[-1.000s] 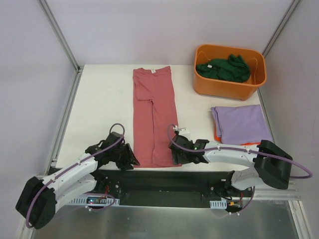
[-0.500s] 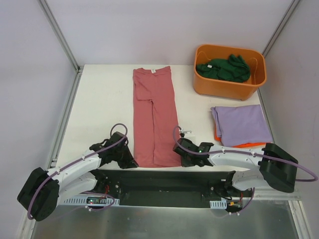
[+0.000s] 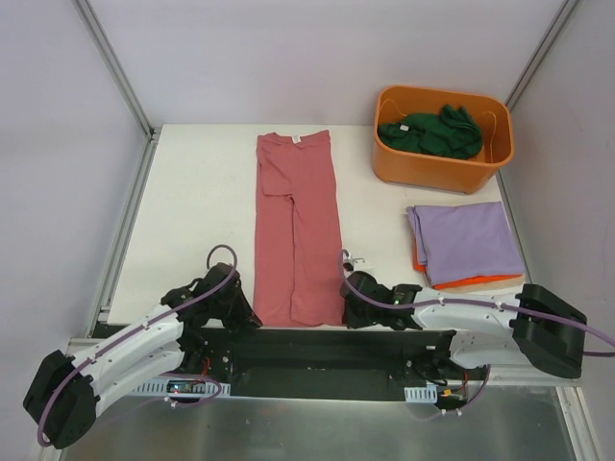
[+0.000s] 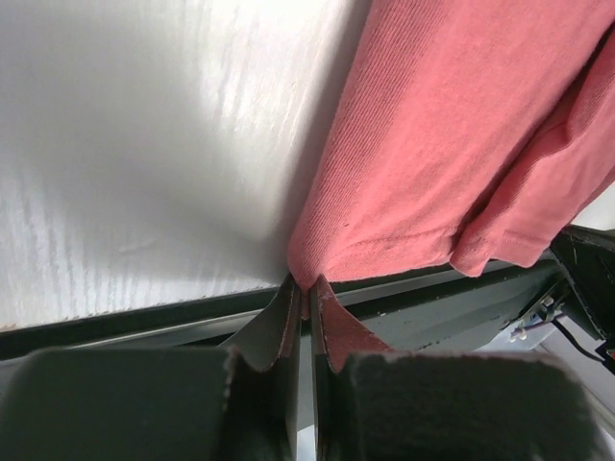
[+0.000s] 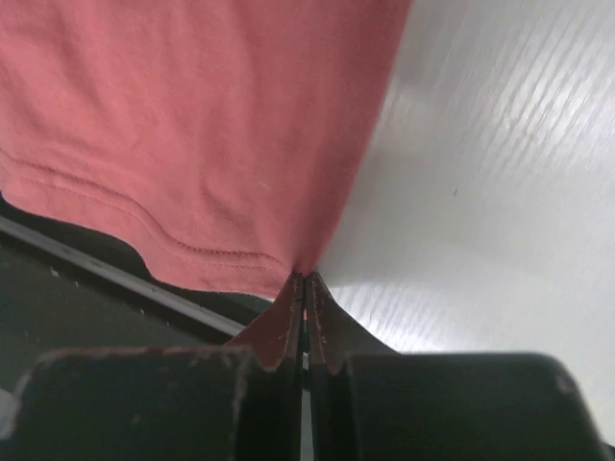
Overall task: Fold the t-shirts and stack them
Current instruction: Grab the bottom of the folded rectangular tshirt with both arms, then fold the folded rectangular tshirt in 1/3 of the way
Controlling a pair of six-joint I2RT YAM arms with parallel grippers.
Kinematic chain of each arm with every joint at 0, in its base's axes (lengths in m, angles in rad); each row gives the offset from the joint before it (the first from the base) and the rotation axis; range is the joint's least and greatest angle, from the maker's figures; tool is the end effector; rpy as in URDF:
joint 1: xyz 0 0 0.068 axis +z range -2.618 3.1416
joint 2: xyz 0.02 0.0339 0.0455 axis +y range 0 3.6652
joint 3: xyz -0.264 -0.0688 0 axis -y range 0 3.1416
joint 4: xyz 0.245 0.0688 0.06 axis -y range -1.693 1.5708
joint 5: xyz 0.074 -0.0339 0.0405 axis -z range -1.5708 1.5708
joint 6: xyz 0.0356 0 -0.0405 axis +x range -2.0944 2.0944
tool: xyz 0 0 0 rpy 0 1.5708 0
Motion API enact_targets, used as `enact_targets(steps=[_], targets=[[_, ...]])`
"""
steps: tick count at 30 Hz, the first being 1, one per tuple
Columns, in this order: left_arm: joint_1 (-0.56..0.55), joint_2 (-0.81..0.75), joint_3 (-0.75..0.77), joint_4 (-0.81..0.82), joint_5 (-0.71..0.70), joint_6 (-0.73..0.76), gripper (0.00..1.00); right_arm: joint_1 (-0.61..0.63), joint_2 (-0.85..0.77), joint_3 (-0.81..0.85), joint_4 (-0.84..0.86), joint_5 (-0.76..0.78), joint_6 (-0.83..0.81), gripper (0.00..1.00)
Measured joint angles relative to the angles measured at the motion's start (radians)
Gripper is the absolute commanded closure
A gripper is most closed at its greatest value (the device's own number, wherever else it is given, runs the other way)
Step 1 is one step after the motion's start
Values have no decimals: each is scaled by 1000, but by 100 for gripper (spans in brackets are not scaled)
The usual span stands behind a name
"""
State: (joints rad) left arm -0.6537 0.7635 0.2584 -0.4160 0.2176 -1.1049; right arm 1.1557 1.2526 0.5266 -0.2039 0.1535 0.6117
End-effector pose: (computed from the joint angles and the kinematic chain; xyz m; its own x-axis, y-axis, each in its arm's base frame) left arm 0.1053 -0.0903 0.1434 -0.9071 -0.4040 -0.1182 -0.2514 0.7451 -0.6177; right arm 0.0960 0.2044 0.1590 -0.7628 -0.3236 -0.5599 -0.5245 0.8160 0.2430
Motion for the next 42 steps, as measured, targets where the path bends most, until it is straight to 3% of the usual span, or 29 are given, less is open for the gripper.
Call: enact_targets(steps=[8,13,23,27,36,42], targets=[[-21,-134,6,-107,-26,-26,100,27,-142,-57,-11,-6,-27,100],[-21,-106,107,-131,-113,-12,100,-22,-153,-13,-18,8,-87,100],[-18,210,472,-126,-388,70,100,-217,-5,262,-6,3,-296,100],[34,361,609,-111,-447,123,100,-298,93,395,12,1,-388,99],[231,610,782,-8,-427,248,100,-446,328,640,35,-40,-515,100],[264,837,941,51,-376,323,100,-529,488,769,45,-85,-563,100]])
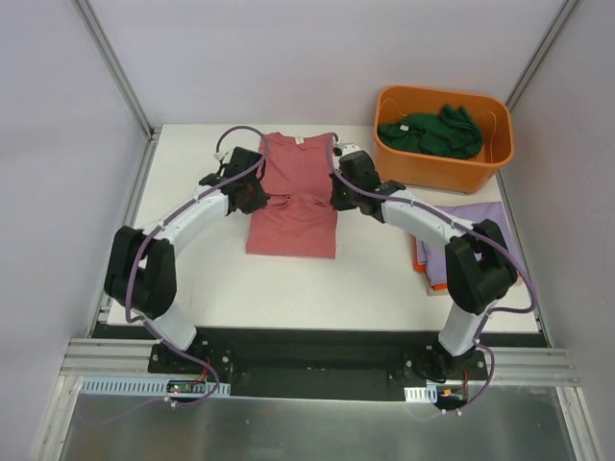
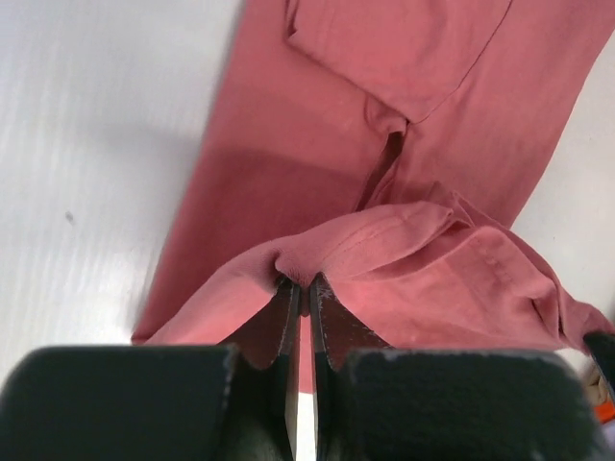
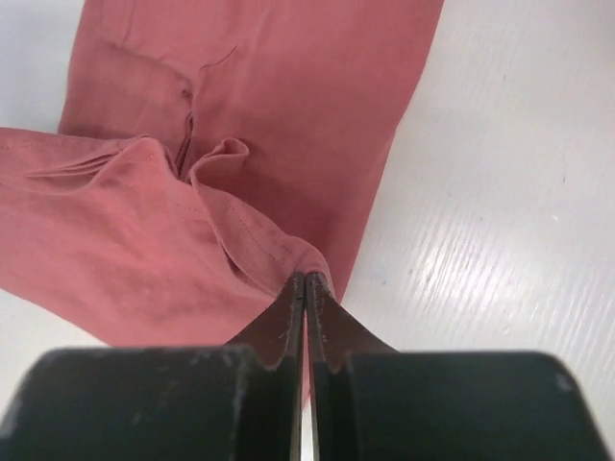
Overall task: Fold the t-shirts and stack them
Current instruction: Fold the folded rectangular tshirt in 1/3 of the way
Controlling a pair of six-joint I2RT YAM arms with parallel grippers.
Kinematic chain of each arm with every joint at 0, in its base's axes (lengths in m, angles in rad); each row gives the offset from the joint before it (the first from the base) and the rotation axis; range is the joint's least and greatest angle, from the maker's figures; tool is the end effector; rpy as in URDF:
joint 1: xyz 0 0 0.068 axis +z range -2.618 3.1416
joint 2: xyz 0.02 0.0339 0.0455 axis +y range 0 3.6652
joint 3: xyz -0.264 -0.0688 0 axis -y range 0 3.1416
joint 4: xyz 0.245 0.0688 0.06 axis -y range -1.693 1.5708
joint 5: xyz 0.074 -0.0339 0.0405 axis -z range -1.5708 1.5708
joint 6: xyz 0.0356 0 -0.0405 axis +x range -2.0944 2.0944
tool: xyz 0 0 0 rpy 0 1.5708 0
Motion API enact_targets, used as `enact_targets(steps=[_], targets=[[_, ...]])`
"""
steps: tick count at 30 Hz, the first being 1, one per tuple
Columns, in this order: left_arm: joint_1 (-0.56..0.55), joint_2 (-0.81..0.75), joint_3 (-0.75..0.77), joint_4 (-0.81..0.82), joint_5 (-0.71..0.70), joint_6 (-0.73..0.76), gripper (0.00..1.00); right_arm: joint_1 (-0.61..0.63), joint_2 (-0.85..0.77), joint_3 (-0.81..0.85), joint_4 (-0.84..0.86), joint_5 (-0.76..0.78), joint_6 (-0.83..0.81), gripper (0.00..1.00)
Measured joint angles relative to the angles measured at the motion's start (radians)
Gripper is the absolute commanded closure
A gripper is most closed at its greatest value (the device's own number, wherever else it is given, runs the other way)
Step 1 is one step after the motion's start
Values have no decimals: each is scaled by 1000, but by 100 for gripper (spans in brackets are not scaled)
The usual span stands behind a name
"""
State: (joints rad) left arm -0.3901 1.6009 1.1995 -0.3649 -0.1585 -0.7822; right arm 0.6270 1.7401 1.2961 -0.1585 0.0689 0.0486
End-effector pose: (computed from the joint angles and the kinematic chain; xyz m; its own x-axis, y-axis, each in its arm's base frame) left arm 0.3310 -0.1300 0.2612 -0.6455 -0.4871 -0.5882 -0.2603 0.8644 -0.4302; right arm 0.3268 0.2337 0.2606 -0.4846 -0.2912 -0.8248 -0.5165 0.8563 0.0011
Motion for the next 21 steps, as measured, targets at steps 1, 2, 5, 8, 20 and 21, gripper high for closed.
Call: enact_targets(steps=[1,2,5,8,20,21], targets=[[5,24,15,7,4,9,100,-13,24,16,3,-8,-6,99],[8,47,30,12,13,16,100,-22,43,29,5,-14,-9,100],[36,100,60,19,33,26,100,-56,109,75,7,-47,-17,100],[68,127,71,19,46,33,100,-80,150,99,10,-72,-20,100],[116,246,130,24,102,46,56,-112,259,143,74,-109,-28,82],[117,253,132,23,103,53,44,-116,268,144,79,-109,-28,71]])
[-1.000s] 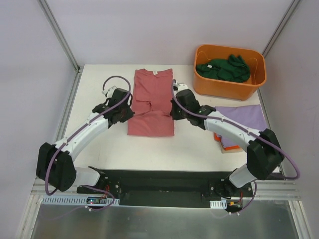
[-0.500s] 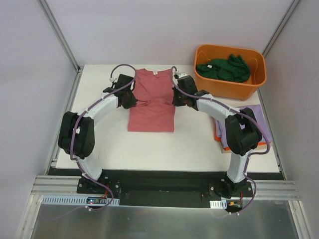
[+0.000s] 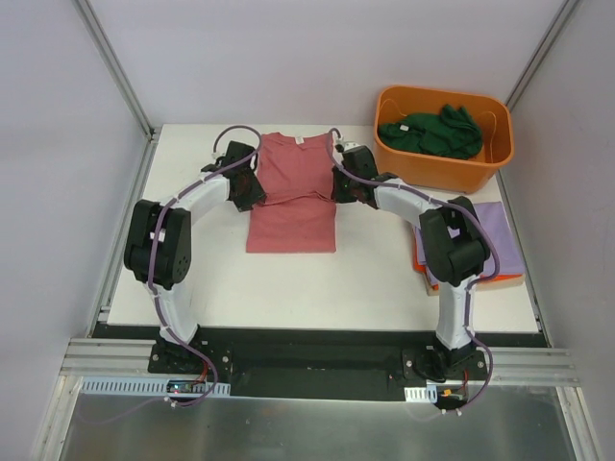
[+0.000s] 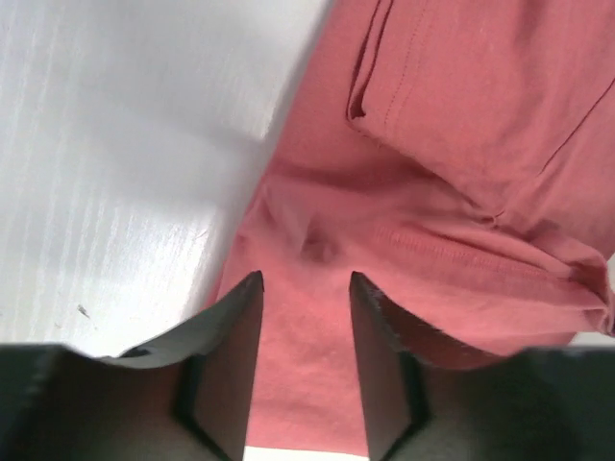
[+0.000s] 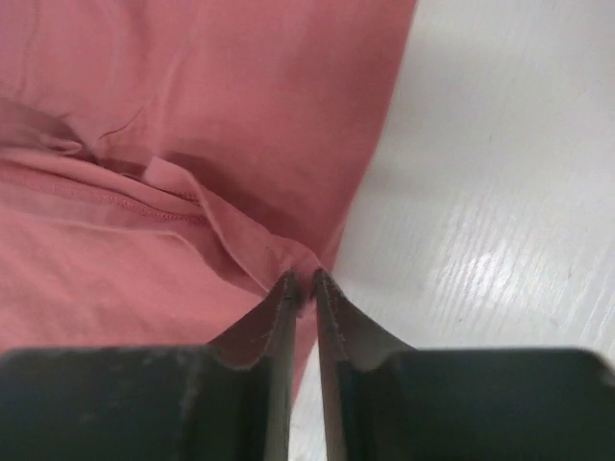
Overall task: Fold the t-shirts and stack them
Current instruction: Fold the folded rectangular tshirt in 1/3 of the way
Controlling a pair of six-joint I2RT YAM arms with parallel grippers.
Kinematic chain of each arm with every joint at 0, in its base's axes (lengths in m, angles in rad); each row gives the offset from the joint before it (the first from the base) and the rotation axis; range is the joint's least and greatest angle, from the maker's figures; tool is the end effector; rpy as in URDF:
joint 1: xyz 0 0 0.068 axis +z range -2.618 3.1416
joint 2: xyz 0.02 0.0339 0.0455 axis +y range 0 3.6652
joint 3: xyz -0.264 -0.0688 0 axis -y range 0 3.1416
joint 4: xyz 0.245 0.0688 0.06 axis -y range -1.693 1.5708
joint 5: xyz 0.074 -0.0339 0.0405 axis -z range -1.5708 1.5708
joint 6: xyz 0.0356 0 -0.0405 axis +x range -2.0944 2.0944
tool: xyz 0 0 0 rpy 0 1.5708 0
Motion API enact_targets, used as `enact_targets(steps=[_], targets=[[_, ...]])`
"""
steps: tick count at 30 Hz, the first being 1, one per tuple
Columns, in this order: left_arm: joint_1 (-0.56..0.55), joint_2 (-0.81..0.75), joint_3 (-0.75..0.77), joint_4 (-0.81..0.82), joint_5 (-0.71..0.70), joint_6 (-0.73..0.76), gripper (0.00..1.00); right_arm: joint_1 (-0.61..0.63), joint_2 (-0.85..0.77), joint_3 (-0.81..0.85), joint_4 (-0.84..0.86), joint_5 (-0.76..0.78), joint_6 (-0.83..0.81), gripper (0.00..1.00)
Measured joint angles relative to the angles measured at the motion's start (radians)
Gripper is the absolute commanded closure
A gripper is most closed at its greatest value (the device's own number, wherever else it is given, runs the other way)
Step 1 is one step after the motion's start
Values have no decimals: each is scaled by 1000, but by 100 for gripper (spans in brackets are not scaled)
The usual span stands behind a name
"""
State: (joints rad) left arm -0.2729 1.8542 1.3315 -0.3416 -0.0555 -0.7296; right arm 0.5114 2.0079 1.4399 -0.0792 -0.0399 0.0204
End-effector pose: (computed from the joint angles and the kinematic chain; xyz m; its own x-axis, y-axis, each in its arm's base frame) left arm 0.3926 -0.1078 0.2133 -0.7023 -0.4946 -0.5120 -0.3135 0.8606 -0.4013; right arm 0.3987 0.2254 0.2054 -0.5362 -0.2776 -0.7971 -0.5059 0.8616 0.0403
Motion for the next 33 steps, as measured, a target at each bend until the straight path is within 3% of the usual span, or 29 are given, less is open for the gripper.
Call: enact_targets(steps=[5,10,21,24,28,33], targets=[[13,7,9,1,4,26,1,-21,34,20,1,-9,-2,4],[22,-58,-34,10,3,37,1,-32,12,23,-16,-30,-6,4],[25,-515,-446,44,112,33,1,17,-410,-392,106,-61,33,4],[25,-593,-548,42,141,32,1,11,-370,-362,153,-197,56,4],[25,-667,-637,39,158,21,1,23,-176,-233,204,-374,99,4],[25,-730,-690,38,151,10,1,42,18,-79,176,-403,118,4]])
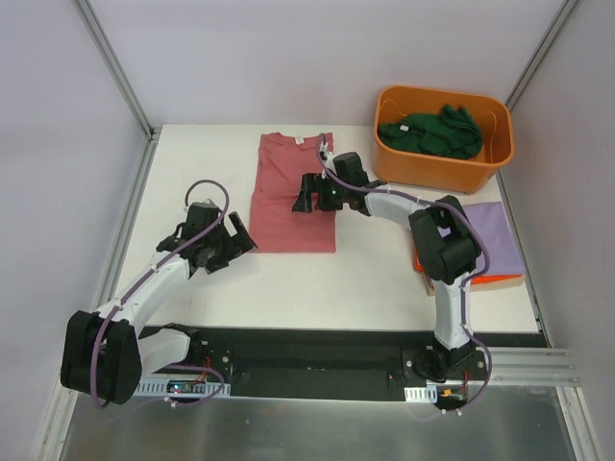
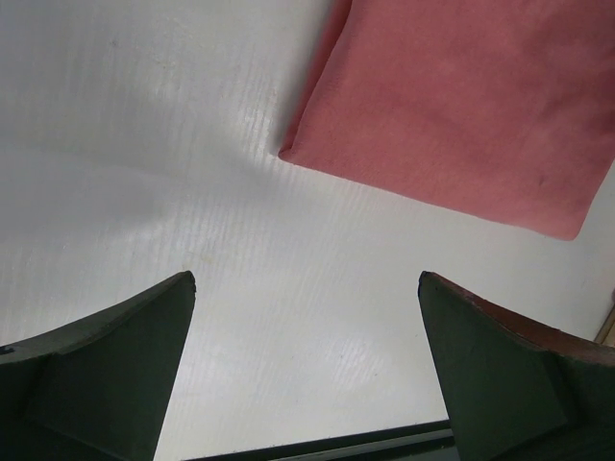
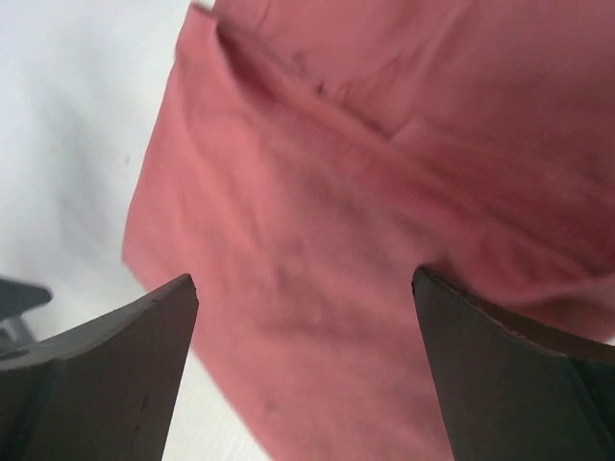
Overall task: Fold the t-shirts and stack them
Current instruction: Fold the folded rectangular tshirt in 1/3 of the way
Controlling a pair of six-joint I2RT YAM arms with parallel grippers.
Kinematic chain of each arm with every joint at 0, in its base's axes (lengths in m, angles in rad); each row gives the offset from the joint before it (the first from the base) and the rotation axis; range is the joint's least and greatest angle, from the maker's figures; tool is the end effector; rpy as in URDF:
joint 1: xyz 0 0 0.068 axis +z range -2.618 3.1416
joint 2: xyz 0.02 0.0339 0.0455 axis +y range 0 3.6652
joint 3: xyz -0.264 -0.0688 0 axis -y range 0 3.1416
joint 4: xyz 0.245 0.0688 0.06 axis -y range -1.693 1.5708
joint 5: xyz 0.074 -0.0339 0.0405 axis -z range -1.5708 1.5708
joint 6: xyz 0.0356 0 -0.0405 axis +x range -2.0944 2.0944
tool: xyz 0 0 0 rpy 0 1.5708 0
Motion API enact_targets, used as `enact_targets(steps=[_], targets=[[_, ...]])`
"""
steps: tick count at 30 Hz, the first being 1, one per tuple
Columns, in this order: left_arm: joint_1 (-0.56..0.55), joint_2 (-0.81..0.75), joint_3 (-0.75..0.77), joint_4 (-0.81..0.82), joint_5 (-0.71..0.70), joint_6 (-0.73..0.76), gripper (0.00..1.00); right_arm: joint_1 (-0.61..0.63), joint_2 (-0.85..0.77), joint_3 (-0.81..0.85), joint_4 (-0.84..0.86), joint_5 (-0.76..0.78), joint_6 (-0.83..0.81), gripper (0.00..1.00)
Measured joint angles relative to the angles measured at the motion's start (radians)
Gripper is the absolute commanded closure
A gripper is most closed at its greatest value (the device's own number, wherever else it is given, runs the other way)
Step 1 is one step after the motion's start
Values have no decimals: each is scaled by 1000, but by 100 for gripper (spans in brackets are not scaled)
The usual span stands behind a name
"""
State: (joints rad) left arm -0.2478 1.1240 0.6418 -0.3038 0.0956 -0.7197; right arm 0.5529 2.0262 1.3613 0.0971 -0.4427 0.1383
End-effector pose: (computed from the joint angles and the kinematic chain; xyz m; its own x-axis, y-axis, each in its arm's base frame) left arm 0.2204 -0.0593 0.2137 -0.7199 -0.4947 -0.4869 -0.2193 0.8277 -0.5166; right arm 0.3796 0.2522 0.1896 -0.5611 -0.1999 -0.8033 -0.7113 0.6127 0.3444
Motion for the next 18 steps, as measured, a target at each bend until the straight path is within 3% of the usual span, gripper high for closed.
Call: enact_targets(steps=[6,10,14,18], targets=[[0,-7,-3,2,-3,-2,1,-15,156,288,-108,106,-69,4],[0,-8,-3,2,-3,-2,1,-32,187,390,-184,153,-137,4],[0,-23,-3,1,-3,-2,1,-33,138,347,-230,216,-226,4],[0,-44,-3,1,-4,-2,1,6,-73,129,-254,344,-329,4]])
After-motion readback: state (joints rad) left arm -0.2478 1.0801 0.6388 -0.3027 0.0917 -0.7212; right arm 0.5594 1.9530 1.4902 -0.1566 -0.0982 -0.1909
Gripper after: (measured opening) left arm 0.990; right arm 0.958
